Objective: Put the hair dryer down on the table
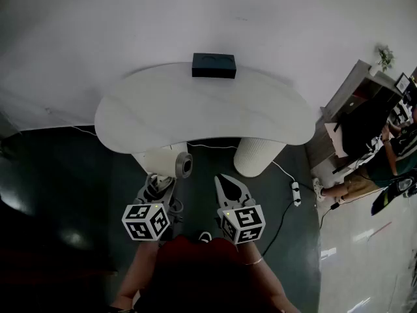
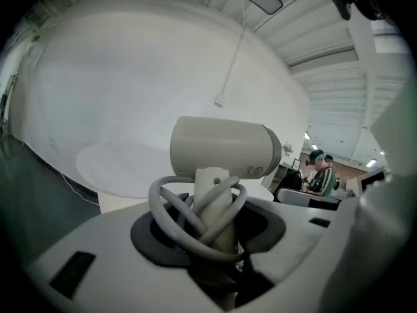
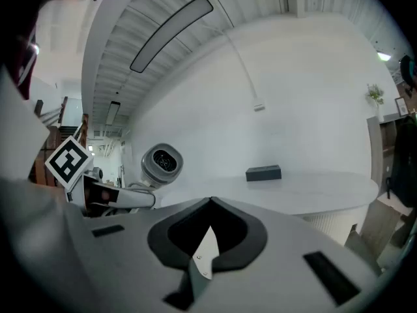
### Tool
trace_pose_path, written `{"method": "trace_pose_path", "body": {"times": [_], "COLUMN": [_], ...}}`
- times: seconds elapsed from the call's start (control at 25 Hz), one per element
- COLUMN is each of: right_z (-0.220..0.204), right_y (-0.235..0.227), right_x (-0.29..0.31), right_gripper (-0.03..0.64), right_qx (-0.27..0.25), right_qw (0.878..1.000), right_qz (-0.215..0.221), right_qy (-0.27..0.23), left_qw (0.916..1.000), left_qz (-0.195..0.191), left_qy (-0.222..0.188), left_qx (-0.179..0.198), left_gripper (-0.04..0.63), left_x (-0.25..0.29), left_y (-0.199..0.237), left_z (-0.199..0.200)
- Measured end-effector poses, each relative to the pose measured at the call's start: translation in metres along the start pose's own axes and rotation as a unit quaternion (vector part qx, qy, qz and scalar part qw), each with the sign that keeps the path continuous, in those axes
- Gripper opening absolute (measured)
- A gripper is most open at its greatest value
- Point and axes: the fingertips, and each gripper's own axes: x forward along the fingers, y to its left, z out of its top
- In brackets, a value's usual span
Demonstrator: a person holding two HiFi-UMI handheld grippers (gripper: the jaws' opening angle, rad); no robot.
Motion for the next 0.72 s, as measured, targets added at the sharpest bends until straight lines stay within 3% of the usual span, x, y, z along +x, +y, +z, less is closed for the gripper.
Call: {"method": "trace_pose_path", "body": {"times": [0.36,0.72], "right_z": [0.006,-0.006], "right_y": [-0.005,-0.008], "right_x": [0.0,0.001], "right_gripper": [0.015,0.015], "right_qx": [-0.008,0.018], "right_qw": [1.0,1.0], "right_qz": [0.001,0.023], "right_qy": [-0.01,-0.005], "left_qw": [0.9999,0.9997], "left_qz": [0.002,0.008], "left_qy": [-0.006,-0.001], "left_qx": [0.013,0.024], "left_gripper": [0.199,0.199], "left_x": [0.007,0.013], "left_y": [-0.006,-0.009], "left_z": [0.005,-0.002]}}
